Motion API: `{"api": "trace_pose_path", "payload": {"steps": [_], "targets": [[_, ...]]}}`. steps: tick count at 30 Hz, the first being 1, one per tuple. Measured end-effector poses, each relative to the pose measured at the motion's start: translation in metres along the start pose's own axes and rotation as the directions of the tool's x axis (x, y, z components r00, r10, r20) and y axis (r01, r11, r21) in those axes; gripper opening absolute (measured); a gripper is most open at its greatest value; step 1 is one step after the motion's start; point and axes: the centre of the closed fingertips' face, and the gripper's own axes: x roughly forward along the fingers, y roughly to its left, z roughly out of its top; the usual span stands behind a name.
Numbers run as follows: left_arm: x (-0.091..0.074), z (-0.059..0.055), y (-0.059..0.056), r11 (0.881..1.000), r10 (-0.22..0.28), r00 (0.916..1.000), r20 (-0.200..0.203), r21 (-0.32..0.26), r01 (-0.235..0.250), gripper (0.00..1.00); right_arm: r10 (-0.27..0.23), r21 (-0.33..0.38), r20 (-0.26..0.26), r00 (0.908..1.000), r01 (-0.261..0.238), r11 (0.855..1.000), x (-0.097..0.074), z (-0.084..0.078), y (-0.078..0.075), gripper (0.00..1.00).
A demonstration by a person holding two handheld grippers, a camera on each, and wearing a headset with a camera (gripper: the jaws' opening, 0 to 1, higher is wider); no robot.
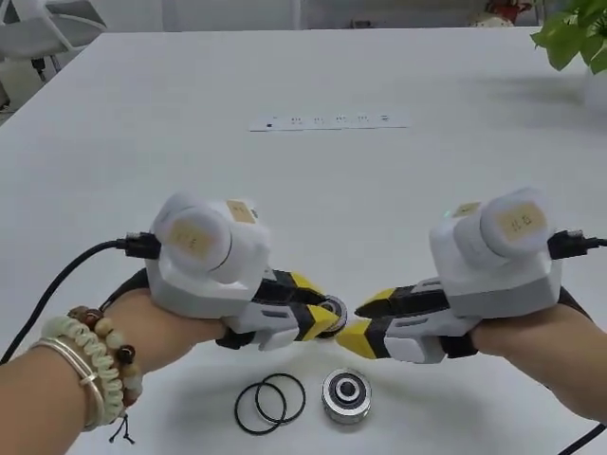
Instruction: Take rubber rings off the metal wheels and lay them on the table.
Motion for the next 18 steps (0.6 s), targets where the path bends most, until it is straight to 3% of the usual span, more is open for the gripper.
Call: {"api": "trace_pose_path", "payload": {"steps": [10, 14, 18], "targets": [[-0.004, -0.002, -0.01, 1.0, -0.02, 0.9998, -0.006, -0.007, 0.02, 0.15, 0.001, -0.054, -0.019, 0.9998, -0.002, 0.999, 0.008, -0.004, 0.005, 0.23], [-0.004, -0.002, -0.011, 1.0, -0.019, 0.9998, -0.006, -0.007, 0.018, 0.15, -0.008, -0.119, -0.027, 0.9996, 0.004, 0.993, 0.01, -0.003, 0.007, 0.22], [-0.004, -0.002, -0.011, 1.0, -0.016, 0.9999, -0.004, -0.01, 0.016, 0.15, -0.01, -0.138, -0.025, 0.9996, 0.007, 0.99, 0.01, -0.001, 0.005, 0.21]]}}
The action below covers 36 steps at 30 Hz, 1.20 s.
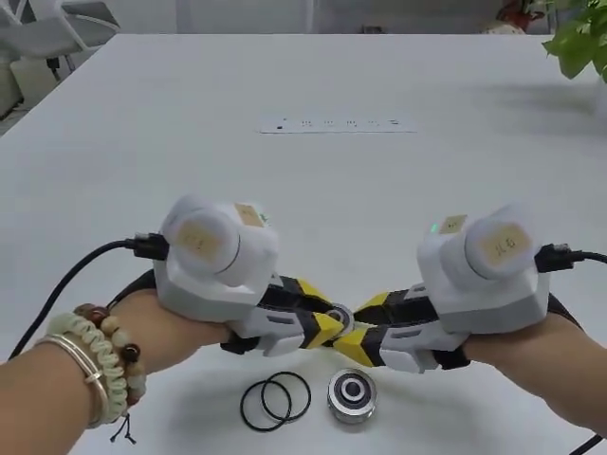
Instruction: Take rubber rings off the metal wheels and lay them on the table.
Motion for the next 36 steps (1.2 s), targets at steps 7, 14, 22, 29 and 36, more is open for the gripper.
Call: {"api": "trace_pose_path", "payload": {"steps": [7, 14, 22, 29, 36], "targets": [[0.0, 0.0, 0.0, 1.0, -0.001, 1.0, 0.003, -0.002, 0.001, 0.15, -0.002, -0.056, -0.007, 1.0, 0.001, 0.998, -0.003, -0.001, 0.0, 0.17], [0.0, 0.0, 0.0, 1.0, 0.0, 1.0, 0.005, -0.005, 0.0, 0.15, -0.002, -0.06, -0.019, 0.9998, 0.001, 0.998, -0.005, -0.003, -0.001, 0.12], [0.0, 0.0, 0.0, 1.0, 0.003, 1.0, 0.006, -0.007, -0.003, 0.15, -0.015, -0.053, -0.044, 0.9989, 0.013, 0.998, -0.006, -0.007, -0.003, 0.02], [-0.001, 0.0, 0.001, 1.0, 0.004, 1.0, 0.008, -0.016, -0.003, 0.14, -0.053, -0.008, -0.046, 0.9975, 0.053, 0.999, -0.008, -0.006, -0.011, 0.0], [-0.001, 0.0, 0.001, 1.0, 0.003, 0.9999, 0.01, -0.018, -0.003, 0.14, -0.059, 0.055, -0.042, 0.9973, 0.062, 0.997, -0.008, -0.007, -0.013, 0.0]]}}
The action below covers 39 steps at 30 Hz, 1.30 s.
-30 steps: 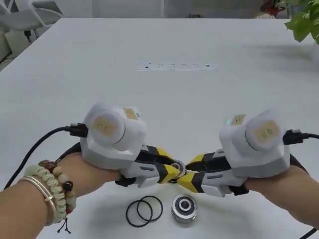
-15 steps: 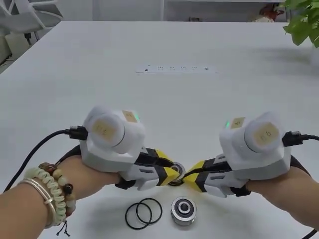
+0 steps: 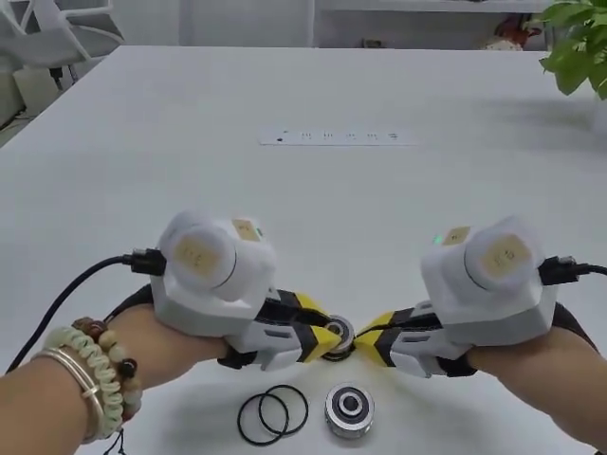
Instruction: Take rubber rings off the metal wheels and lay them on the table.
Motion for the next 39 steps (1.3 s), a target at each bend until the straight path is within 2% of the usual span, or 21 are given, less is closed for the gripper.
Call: {"api": "trace_pose_path", "payload": {"steps": [4, 10, 15, 17, 18, 19, 20, 22, 23, 24, 27, 31, 34, 39], "targets": [[0.0, 0.0, 0.0, 1.0, -0.001, 1.0, 0.001, 0.002, 0.001, 0.14, 0.004, 0.079, 0.005, 1.0, -0.005, 0.997, -0.001, 0.0, -0.002, 0.0], [0.0, 0.0, 0.0, 1.0, -0.002, 1.0, 0.002, 0.0, 0.002, 0.14, 0.01, 0.122, 0.025, 0.9996, -0.013, 0.993, -0.003, 0.002, -0.003, 0.0], [0.0, -0.001, 0.0, 1.0, -0.003, 1.0, 0.004, 0.0, 0.003, 0.14, 0.023, 0.207, 0.051, 0.9984, -0.033, 0.978, -0.004, 0.003, -0.003, 0.0], [0.0, -0.001, 0.0, 1.0, -0.002, 1.0, 0.005, 0.0, 0.002, 0.14, 0.03, 0.259, 0.072, 0.9969, -0.048, 0.965, -0.005, 0.005, -0.003, 0.0], [0.0, -0.001, 0.0, 1.0, -0.002, 1.0, 0.005, 0.0, 0.002, 0.14, 0.036, 0.293, 0.094, 0.9949, -0.062, 0.954, -0.006, 0.008, -0.003, 0.0], [0.0, -0.001, -0.001, 1.0, -0.002, 1.0, 0.005, 0.0, 0.002, 0.14, 0.045, 0.344, 0.114, 0.9924, -0.082, 0.936, -0.007, 0.011, -0.002, 0.0], [0.0, -0.001, -0.001, 1.0, -0.001, 1.0, 0.005, 0.0, 0.001, 0.14, 0.048, 0.368, 0.109, 0.9929, -0.085, 0.926, -0.008, 0.01, -0.002, 0.0], [0.0, 0.0, -0.001, 1.0, 0.0, 1.0, 0.004, 0.001, 0.0, 0.14, 0.049, 0.377, 0.114, 0.9922, -0.089, 0.922, -0.007, 0.008, -0.004, 0.0], [0.0, 0.0, -0.001, 1.0, 0.0, 1.0, 0.003, 0.0, 0.0, 0.14, 0.051, 0.396, 0.118, 0.9917, -0.095, 0.914, -0.008, 0.008, -0.004, 0.0], [0.0, 0.0, -0.001, 1.0, 0.0, 1.0, 0.003, 0.001, 0.0, 0.14, 0.057, 0.427, 0.124, 0.9906, -0.105, 0.898, -0.008, 0.009, -0.002, 0.0], [0.0, -0.001, -0.001, 1.0, 0.003, 1.0, -0.001, 0.009, -0.003, 0.13, 0.064, 0.468, 0.134, 0.9889, -0.12, 0.876, -0.008, 0.01, -0.002, 0.0], [0.0, -0.001, -0.001, 1.0, 0.005, 1.0, -0.002, 0.008, -0.005, 0.13, 0.065, 0.47, 0.132, 0.9891, -0.12, 0.874, -0.009, 0.012, 0.002, 0.0], [0.0, -0.001, -0.001, 1.0, 0.006, 1.0, -0.003, 0.017, -0.006, 0.13, 0.067, 0.447, 0.123, 0.9902, -0.115, 0.887, -0.008, 0.013, 0.003, 0.0], [0.0, -0.001, -0.001, 1.0, 0.005, 1.0, -0.002, 0.018, -0.005, 0.13, 0.074, 0.437, 0.123, 0.9896, -0.121, 0.891, -0.008, 0.015, 0.004, 0.0]]}}
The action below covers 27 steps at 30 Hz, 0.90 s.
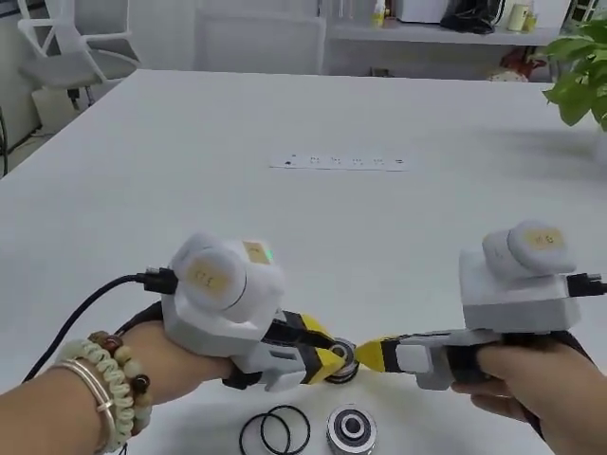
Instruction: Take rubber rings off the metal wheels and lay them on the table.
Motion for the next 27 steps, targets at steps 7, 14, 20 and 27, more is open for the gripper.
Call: {"api": "trace_pose_path", "payload": {"steps": [7, 14, 20, 27], "targets": [[0.0, 0.0, 0.0, 1.0, 0.001, 1.0, -0.001, 0.003, -0.001, 0.13, 0.016, -0.019, 0.001, 0.9999, -0.016, 1.0, 0.002, 0.002, 0.004, 0.0], [0.0, 0.0, 0.0, 1.0, 0.002, 1.0, 0.0, 0.004, -0.002, 0.13, 0.026, -0.032, 0.003, 0.9997, -0.026, 0.999, 0.003, 0.003, 0.007, 0.0], [0.0, 0.0, 0.0, 1.0, 0.003, 1.0, 0.001, 0.006, -0.003, 0.13, 0.046, -0.05, 0.01, 0.9989, -0.045, 0.998, 0.004, 0.005, 0.012, 0.0], [0.0, 0.0, 0.0, 1.0, 0.008, 1.0, 0.002, 0.001, -0.008, 0.13, 0.068, -0.121, 0.024, 0.9974, -0.064, 0.991, 0.005, 0.015, 0.024, 0.0]]}}
